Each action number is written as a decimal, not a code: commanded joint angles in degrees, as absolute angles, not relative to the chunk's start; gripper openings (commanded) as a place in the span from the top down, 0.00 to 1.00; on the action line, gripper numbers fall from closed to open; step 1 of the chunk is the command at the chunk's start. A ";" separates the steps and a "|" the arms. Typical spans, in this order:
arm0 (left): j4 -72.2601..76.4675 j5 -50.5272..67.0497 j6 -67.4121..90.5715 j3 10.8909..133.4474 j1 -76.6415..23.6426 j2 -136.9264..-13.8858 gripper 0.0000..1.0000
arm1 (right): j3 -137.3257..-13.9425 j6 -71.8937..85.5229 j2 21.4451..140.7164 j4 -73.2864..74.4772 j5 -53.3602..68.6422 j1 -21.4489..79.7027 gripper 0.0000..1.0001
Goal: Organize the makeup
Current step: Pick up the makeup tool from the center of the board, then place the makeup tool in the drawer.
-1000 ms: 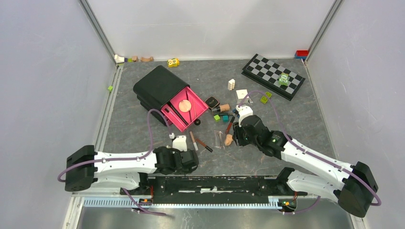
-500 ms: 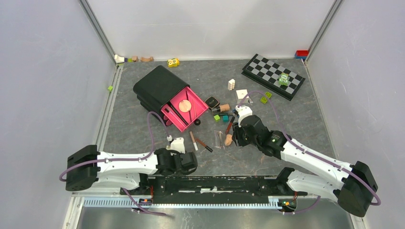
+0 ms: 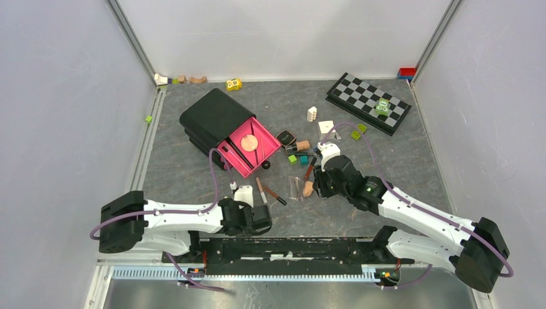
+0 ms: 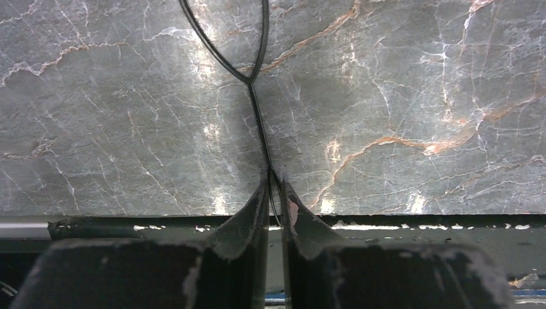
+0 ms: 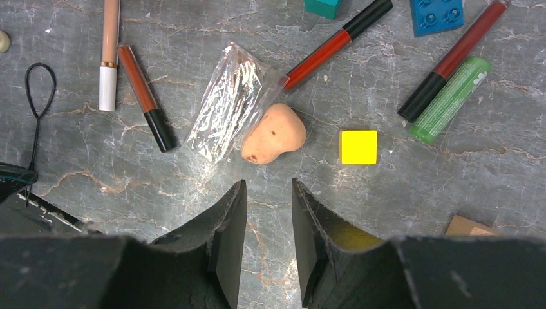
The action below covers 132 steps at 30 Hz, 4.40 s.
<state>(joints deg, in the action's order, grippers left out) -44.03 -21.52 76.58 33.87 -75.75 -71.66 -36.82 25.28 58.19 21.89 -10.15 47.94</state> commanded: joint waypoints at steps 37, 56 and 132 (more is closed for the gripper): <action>-54.73 -19.61 75.43 39.63 -76.24 -70.21 0.67 | -36.22 26.27 57.57 19.98 -9.76 47.90 0.62; -44.65 -15.82 73.87 34.26 -75.98 -75.20 0.53 | -36.30 26.30 57.37 20.39 -9.76 47.95 0.61; -63.14 -17.67 42.43 85.14 -48.67 -81.60 0.98 | -36.13 26.76 55.58 22.32 -12.59 47.90 0.61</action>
<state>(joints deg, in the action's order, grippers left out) -60.16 -17.63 39.81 81.32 -51.88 -79.59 -35.86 25.98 56.29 23.05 -12.10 47.94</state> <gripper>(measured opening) 0.032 0.386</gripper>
